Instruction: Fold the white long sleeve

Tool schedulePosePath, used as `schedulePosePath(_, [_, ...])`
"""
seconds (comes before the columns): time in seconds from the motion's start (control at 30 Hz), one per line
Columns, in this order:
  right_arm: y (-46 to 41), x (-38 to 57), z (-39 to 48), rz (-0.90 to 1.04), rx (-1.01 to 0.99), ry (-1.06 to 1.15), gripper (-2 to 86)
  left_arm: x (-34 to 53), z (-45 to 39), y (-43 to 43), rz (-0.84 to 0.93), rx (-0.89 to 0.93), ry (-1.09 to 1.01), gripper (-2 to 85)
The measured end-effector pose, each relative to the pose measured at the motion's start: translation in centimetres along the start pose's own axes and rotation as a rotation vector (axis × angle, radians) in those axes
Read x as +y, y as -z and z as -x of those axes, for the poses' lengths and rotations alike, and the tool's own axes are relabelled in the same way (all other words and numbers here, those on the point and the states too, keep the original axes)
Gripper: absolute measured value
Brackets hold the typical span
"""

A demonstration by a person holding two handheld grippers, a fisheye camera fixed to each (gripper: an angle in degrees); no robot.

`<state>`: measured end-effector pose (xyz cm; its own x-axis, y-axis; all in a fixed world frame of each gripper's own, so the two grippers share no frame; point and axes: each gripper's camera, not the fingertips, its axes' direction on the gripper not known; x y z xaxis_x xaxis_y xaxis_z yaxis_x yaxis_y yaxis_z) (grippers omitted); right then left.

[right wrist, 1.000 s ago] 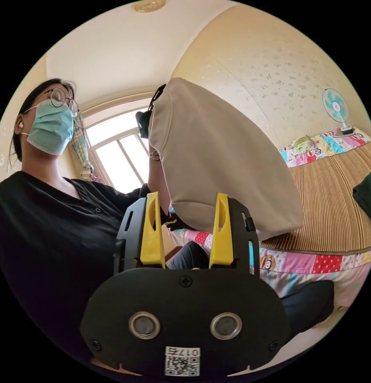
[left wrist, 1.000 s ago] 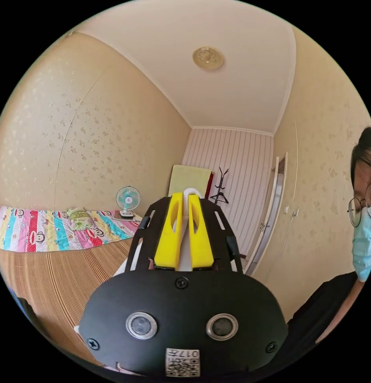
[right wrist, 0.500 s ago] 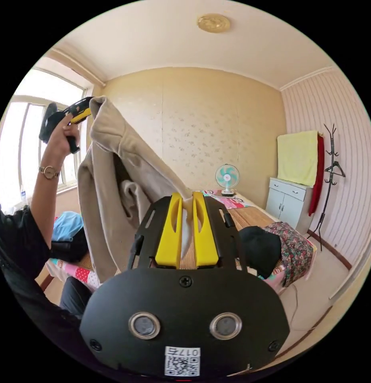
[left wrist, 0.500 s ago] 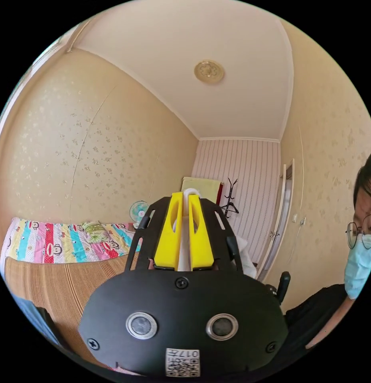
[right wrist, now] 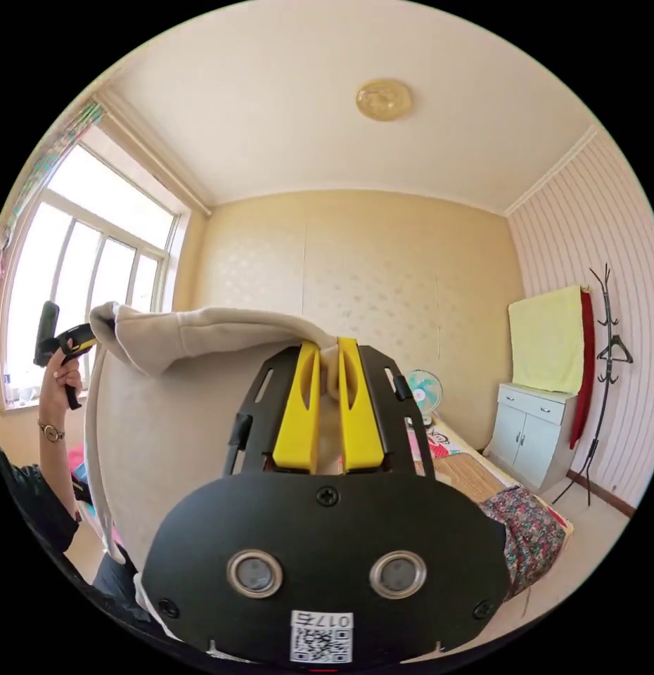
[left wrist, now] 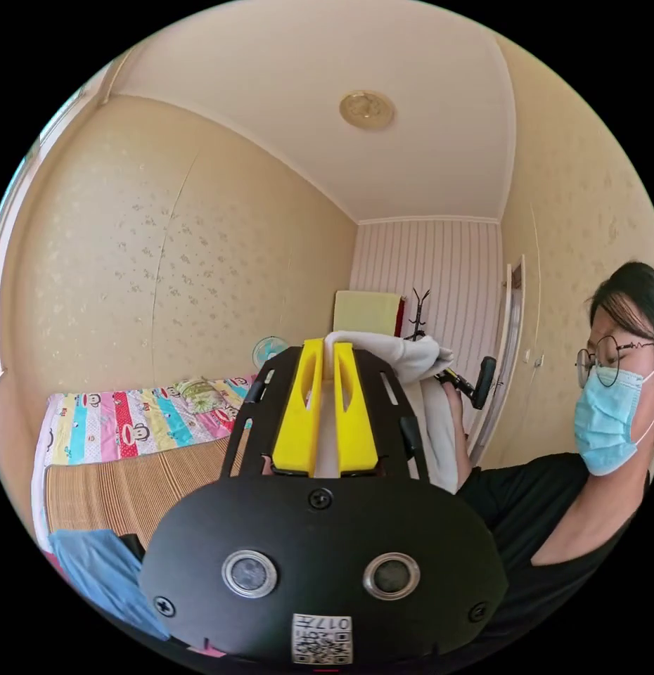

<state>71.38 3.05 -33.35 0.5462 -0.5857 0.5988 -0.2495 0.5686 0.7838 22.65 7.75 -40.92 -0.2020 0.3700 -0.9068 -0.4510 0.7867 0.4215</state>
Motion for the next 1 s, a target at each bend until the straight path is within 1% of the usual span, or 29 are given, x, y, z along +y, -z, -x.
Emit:
schedulePosePath(0.07, [-9.1, 0.1, -1.9, 0.262, -0.074, 0.062, 5.2, 0.3, 6.3, -5.0, 0.131, -0.048, 0.101, 1.9])
schedulePosePath(0.1, [-12.1, 0.4, -2.4, 0.343, -0.092, 0.080, 5.3, 0.3, 8.1, -6.5, 0.168, -0.060, 0.127, 2.1])
schedulePosePath(0.17, [-26.3, 2.9, -4.1, 0.666, -0.157, 0.144, 6.4, 0.4, 17.1, -14.8, 0.341, -0.136, 0.239, 3.5])
schedulePosePath(0.2, [-30.0, 3.8, -4.6, 0.723, -0.177, 0.136, 6.8, 0.6, 19.7, -17.3, 0.390, -0.174, 0.269, 4.0])
schedulePosePath(0.27, [-42.3, 9.4, -6.8, 0.941, -0.191, 0.006, 8.0, 4.3, 29.8, -25.8, 0.592, -0.353, 0.421, 8.4])
schedulePosePath(0.3, [-44.3, 11.1, -7.4, 0.996, -0.159, -0.034, 8.0, 5.9, 31.9, -27.1, 0.650, -0.394, 0.465, 9.2])
schedulePosePath(0.33, [-46.5, 14.8, -8.7, 1.071, -0.073, -0.152, 8.0, 9.5, 35.1, -28.6, 0.733, -0.433, 0.535, 9.9])
schedulePosePath(0.37, [-47.1, 18.2, -9.3, 1.075, -0.089, -0.241, 8.0, 13.0, 36.8, -28.6, 0.734, -0.424, 0.576, 10.0])
schedulePosePath(0.4, [-47.0, 19.9, -9.1, 1.066, -0.135, -0.247, 8.1, 14.8, 37.3, -28.3, 0.722, -0.409, 0.582, 9.9])
schedulePosePath(0.43, [-46.6, 23.4, -8.6, 1.061, -0.208, -0.218, 8.2, 18.7, 37.8, -27.5, 0.698, -0.382, 0.587, 9.7])
schedulePosePath(0.47, [-45.5, 27.6, -8.0, 1.099, -0.206, -0.179, 8.6, 22.7, 37.9, -26.7, 0.701, -0.361, 0.591, 9.8])
schedulePosePath(0.5, [-44.9, 29.8, -7.8, 1.122, -0.187, -0.161, 8.9, 24.7, 37.8, -26.3, 0.714, -0.354, 0.591, 9.8])
schedulePosePath(0.57, [-41.0, 37.6, -7.2, 1.195, -0.126, -0.092, 10.6, 31.7, 36.5, -24.1, 0.762, -0.373, 0.559, 10.1])
schedulePosePath(0.63, [-37.3, 41.7, -7.4, 1.206, -0.091, -0.089, 11.9, 36.0, 35.1, -21.8, 0.772, -0.410, 0.563, 10.1])
schedulePosePath(0.67, [-34.6, 43.6, -7.6, 1.189, -0.104, -0.121, 12.4, 38.3, 34.2, -20.5, 0.779, -0.380, 0.591, 10.2])
schedulePosePath(0.7, [-33.5, 44.3, -7.7, 1.184, -0.127, -0.137, 12.4, 39.4, 33.8, -19.9, 0.778, -0.354, 0.611, 10.2])
schedulePosePath(0.77, [-29.9, 46.2, -7.1, 1.158, -0.202, -0.147, 11.6, 42.8, 32.5, -17.9, 0.757, -0.271, 0.729, 10.4])
schedulePosePath(0.8, [-29.5, 46.5, -6.8, 1.167, -0.205, -0.120, 11.3, 43.5, 32.3, -17.5, 0.749, -0.255, 0.758, 10.5])
schedulePosePath(0.83, [-29.3, 46.8, -6.3, 1.199, -0.171, -0.036, 8.6, 44.6, 31.9, -17.0, 0.738, -0.228, 0.798, 10.6])
schedulePosePath(0.87, [-29.5, 46.2, -6.1, 1.217, -0.168, 0.034, 6.5, 45.3, 31.5, -16.5, 0.729, -0.211, 0.825, 10.7])
schedulePosePath(0.93, [-30.1, 43.8, -7.2, 1.211, -0.213, 0.078, 4.8, 45.9, 30.9, -15.6, 0.713, -0.199, 0.844, 10.6])
schedulePosePath(1.0, [-30.8, 40.2, -11.0, 1.178, -0.170, 0.044, 4.8, 46.0, 30.4, -14.7, 0.693, -0.194, 0.842, 10.4])
